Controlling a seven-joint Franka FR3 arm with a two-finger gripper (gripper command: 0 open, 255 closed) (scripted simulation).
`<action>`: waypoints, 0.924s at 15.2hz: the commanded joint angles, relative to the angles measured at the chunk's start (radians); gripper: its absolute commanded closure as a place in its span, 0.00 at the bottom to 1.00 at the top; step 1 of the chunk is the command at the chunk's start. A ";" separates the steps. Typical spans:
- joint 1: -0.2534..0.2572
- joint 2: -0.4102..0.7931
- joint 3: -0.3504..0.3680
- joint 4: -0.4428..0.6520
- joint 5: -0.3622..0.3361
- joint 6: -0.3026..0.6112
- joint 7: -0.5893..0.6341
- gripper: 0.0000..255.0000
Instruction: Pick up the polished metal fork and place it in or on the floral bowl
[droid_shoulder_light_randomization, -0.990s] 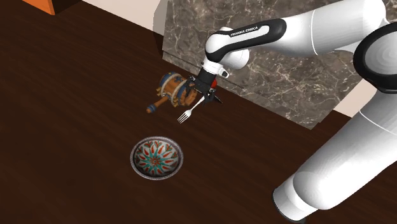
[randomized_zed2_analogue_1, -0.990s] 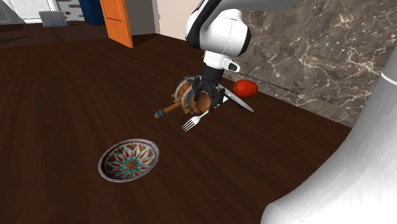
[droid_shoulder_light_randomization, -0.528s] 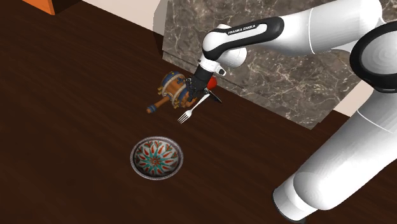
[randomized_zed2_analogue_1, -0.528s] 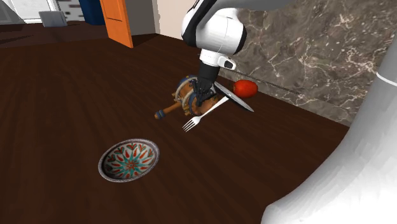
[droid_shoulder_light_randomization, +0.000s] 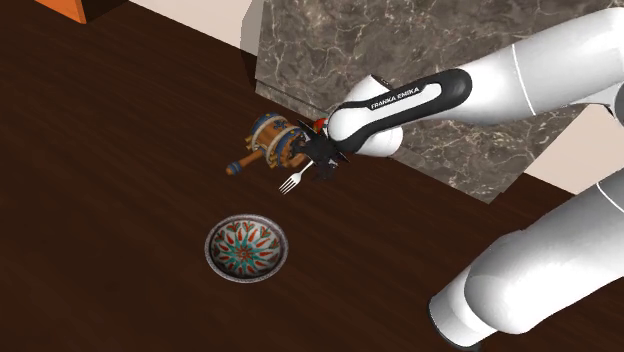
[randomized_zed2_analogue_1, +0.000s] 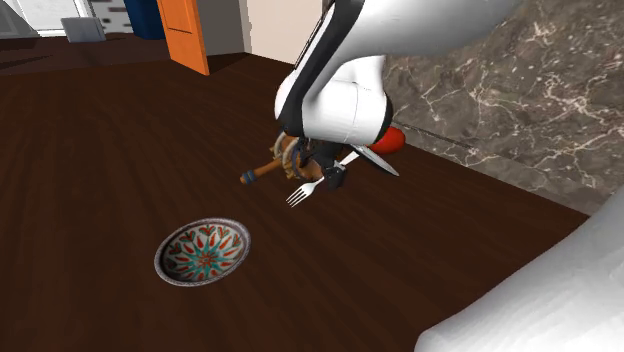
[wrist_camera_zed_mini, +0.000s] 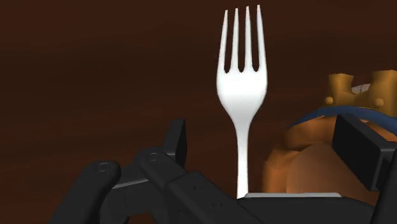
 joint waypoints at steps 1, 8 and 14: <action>0.092 -0.028 -0.016 -0.186 0.089 0.404 -0.066 0.00; 0.429 0.150 -0.261 -0.040 0.658 0.474 -0.568 0.00; 0.388 0.149 -0.221 -0.041 0.653 0.475 -0.564 0.00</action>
